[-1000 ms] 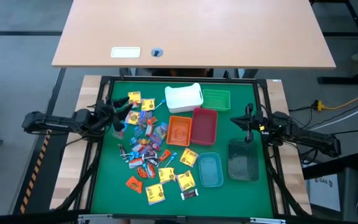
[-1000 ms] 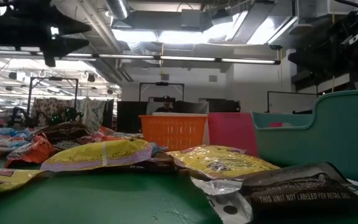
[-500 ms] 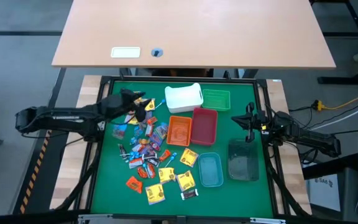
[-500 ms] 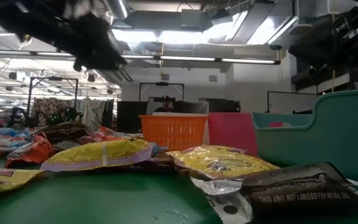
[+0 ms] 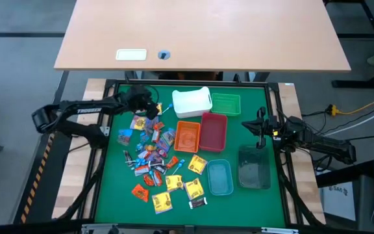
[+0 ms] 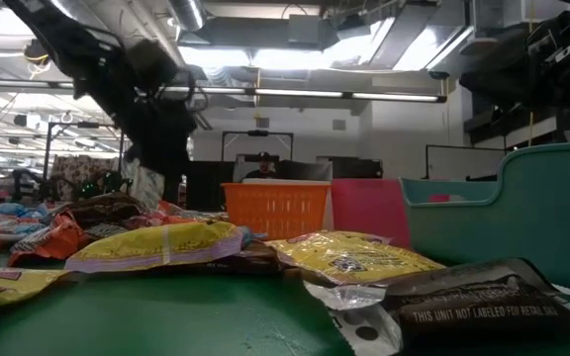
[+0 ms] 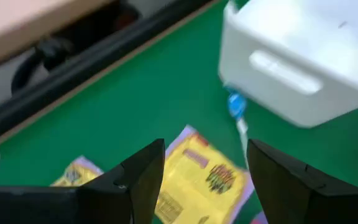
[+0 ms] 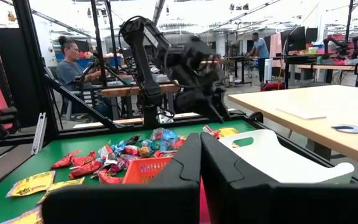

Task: Sort candy
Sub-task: Put the yellow bag of candy into the white bin

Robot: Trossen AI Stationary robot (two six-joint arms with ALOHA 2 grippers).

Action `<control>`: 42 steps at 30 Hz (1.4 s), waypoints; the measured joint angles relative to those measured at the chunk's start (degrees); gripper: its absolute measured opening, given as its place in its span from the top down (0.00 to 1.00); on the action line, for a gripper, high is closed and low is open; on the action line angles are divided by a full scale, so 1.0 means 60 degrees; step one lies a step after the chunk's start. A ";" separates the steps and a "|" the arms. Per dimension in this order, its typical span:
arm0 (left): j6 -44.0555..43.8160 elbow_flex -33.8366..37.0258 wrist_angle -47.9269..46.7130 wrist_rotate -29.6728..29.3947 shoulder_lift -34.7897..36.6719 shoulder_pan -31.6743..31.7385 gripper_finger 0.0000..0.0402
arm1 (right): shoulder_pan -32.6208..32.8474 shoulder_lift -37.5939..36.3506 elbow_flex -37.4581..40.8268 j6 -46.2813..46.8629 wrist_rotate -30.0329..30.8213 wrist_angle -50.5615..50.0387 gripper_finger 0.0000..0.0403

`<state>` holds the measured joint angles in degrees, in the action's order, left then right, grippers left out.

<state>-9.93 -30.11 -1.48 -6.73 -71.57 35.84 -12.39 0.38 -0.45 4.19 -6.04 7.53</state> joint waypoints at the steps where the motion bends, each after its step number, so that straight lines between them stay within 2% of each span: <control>1: 0.0008 0.0000 0.0004 0.0151 -0.0185 0.0128 0.46 | 0.0001 0.0000 0.0000 0.0000 0.0003 0.0000 0.99; 8: 0.0534 0.0000 0.0036 0.0796 -0.1330 0.0509 0.46 | 0.0001 0.0000 0.0000 0.0000 0.0000 -0.0004 0.99; 18: 0.0787 -0.0055 0.0215 0.0753 -0.2501 0.0509 0.49 | -0.0002 0.0000 0.0000 0.0000 0.0002 -0.0007 0.99; 22: 0.0783 -0.0044 0.0269 0.0734 -0.2535 0.0509 0.57 | 0.0001 0.0000 0.0000 0.0000 0.0004 -0.0007 0.99; 36: 0.0750 0.0001 0.0204 0.0763 -0.2082 0.0505 0.98 | -0.0002 0.0000 0.0000 0.0000 0.0004 0.0000 0.99; 42: 0.0743 0.0025 0.0146 0.0731 -0.1287 0.0501 0.99 | -0.0002 0.0000 0.0000 0.0000 0.0004 0.0007 0.99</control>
<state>-5.48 -29.95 -0.60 -2.35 -79.30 38.85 -12.40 0.38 -0.45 4.19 -6.02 7.57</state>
